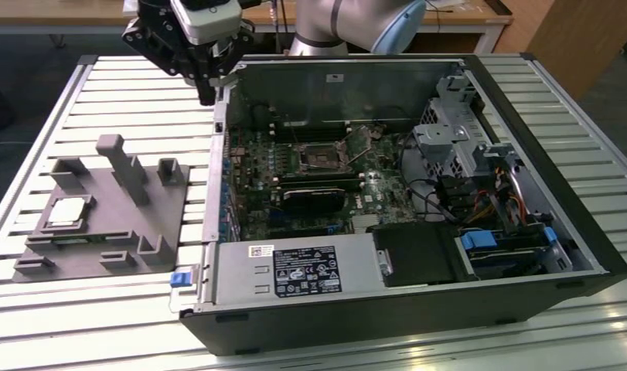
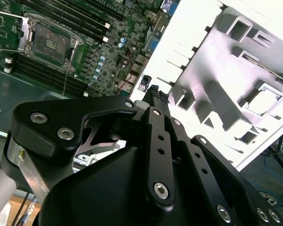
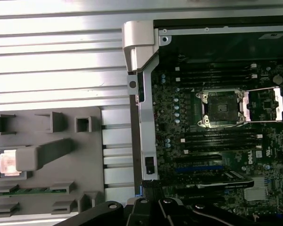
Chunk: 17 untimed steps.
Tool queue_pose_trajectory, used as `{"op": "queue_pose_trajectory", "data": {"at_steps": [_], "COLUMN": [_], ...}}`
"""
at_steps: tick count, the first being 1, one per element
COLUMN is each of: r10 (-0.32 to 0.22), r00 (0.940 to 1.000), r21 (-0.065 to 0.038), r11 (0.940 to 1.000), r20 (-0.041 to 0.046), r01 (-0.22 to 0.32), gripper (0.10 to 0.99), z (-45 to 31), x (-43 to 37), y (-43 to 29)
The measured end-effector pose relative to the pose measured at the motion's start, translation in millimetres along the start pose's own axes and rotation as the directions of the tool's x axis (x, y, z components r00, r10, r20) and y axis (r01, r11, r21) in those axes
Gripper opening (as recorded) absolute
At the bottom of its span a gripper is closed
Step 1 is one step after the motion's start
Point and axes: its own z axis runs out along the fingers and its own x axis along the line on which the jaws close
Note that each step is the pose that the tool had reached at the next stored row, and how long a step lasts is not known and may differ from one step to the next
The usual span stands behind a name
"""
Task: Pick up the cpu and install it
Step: 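Reach for the cpu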
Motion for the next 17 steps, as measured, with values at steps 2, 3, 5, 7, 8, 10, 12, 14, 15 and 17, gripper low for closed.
{"op": "queue_pose_trajectory", "data": {"at_steps": [2,3,5,7,8,10,12,14,15,17], "r10": [0.000,0.000,0.000,0.000,0.000,0.000,0.000,0.000,0.000,0.000], "r00": [1.0000,1.0000,1.0000,1.0000,1.0000,1.0000,1.0000,1.0000,1.0000,1.0000], "r21": [0.000,0.000,0.000,0.000,0.000,0.000,0.000,0.000,0.000,0.000], "r11": [1.0000,1.0000,1.0000,1.0000,1.0000,1.0000,1.0000,1.0000,1.0000,1.0000], "r20": [0.0000,0.0000,0.0000,0.0000,0.0000,0.0000,0.0000,0.0000,0.0000,0.0000], "r01": [0.000,0.000,0.000,0.000,0.000,0.000,0.000,0.000,0.000,0.000], "gripper": [0.106,0.106,0.106,0.106,0.106,0.106,0.106,0.106,0.106,0.106], "z": [0.0,0.0,0.1,0.1,0.1,0.1,0.1,0.2,0.2,0.3], "x": [0.4,0.6,1.0,1.4,1.7,2.0,2.4,2.8,2.9,3.3], "y": [0.0,0.0,-0.1,-0.1,-0.1,-0.2,-0.2,-0.2,-0.2,-0.3]}}
